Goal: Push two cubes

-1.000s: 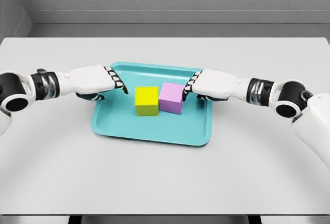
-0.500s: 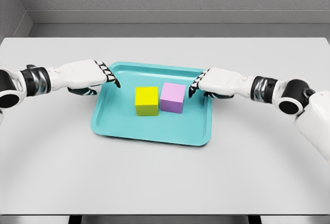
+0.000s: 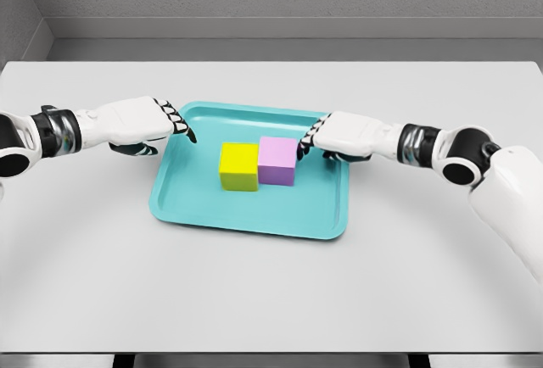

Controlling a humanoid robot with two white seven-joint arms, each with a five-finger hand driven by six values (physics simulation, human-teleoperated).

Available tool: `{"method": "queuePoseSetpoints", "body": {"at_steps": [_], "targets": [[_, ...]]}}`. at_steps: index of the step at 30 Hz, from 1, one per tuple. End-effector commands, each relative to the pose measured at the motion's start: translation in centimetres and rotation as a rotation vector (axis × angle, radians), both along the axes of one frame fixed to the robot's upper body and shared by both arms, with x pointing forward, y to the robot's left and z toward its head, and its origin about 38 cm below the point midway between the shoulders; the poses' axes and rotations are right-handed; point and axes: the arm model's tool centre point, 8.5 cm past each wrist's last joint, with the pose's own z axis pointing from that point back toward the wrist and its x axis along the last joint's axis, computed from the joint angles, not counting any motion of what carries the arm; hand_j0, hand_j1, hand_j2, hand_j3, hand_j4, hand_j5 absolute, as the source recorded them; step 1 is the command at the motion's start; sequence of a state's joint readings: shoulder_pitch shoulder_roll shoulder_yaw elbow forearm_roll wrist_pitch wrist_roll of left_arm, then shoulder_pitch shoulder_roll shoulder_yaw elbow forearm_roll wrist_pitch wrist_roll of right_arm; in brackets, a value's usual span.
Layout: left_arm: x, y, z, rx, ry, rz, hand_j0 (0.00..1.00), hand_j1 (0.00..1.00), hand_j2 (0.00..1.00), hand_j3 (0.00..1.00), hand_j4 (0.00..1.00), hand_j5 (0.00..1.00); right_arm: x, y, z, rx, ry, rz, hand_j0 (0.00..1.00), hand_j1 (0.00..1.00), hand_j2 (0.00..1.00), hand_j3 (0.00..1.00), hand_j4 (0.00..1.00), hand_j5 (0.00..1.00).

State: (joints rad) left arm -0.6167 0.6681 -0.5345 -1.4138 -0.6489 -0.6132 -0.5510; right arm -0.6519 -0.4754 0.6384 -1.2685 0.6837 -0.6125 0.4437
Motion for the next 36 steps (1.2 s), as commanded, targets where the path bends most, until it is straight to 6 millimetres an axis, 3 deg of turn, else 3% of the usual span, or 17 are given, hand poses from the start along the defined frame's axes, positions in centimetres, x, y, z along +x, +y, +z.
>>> {"method": "queuePoseSetpoints", "body": {"at_steps": [1, 5, 17, 22, 28, 36], "targets": [[0.0, 0.0, 0.1, -0.005, 0.001, 0.002, 0.75, 0.75, 0.75, 0.75, 0.75, 0.75, 0.1, -0.2, -0.4, 0.001, 0.012, -0.011, 0.59, 0.59, 0.59, 0.59, 0.59, 0.59], [-0.1, 0.0, 0.0, -0.005, 0.002, 0.0, 0.74, 0.74, 0.74, 0.74, 0.74, 0.74, 0.2, -0.4, -0.4, -0.005, 0.011, -0.015, 0.59, 0.59, 0.59, 0.59, 0.59, 0.59], [-2.2, 1.3, 1.2, 0.014, -0.005, -0.034, 0.69, 0.69, 0.69, 0.69, 0.69, 0.69, 1.9, -0.1, 3.1, -0.009, -0.057, -0.01, 0.59, 0.59, 0.59, 0.59, 0.59, 0.59], [-3.4, 0.1, 1.1, 0.01, -0.01, -0.078, 0.69, 0.69, 0.69, 0.69, 0.69, 0.69, 2.4, 0.5, 2.7, -0.009, -0.047, -0.013, 0.59, 0.59, 0.59, 0.59, 0.59, 0.59], [-5.3, 0.0, 0.8, 0.008, 0.011, -0.114, 0.69, 0.69, 0.69, 0.69, 0.69, 0.69, 2.4, 2.1, 1.9, -0.009, -0.031, 0.006, 0.59, 0.59, 0.59, 0.59, 0.59, 0.59], [-5.8, -0.7, 1.4, -0.004, -0.003, -0.141, 0.69, 0.69, 0.69, 0.69, 0.69, 0.69, 2.2, 2.7, 1.5, -0.022, -0.033, 0.018, 0.59, 0.59, 0.59, 0.59, 0.59, 0.59]]}}
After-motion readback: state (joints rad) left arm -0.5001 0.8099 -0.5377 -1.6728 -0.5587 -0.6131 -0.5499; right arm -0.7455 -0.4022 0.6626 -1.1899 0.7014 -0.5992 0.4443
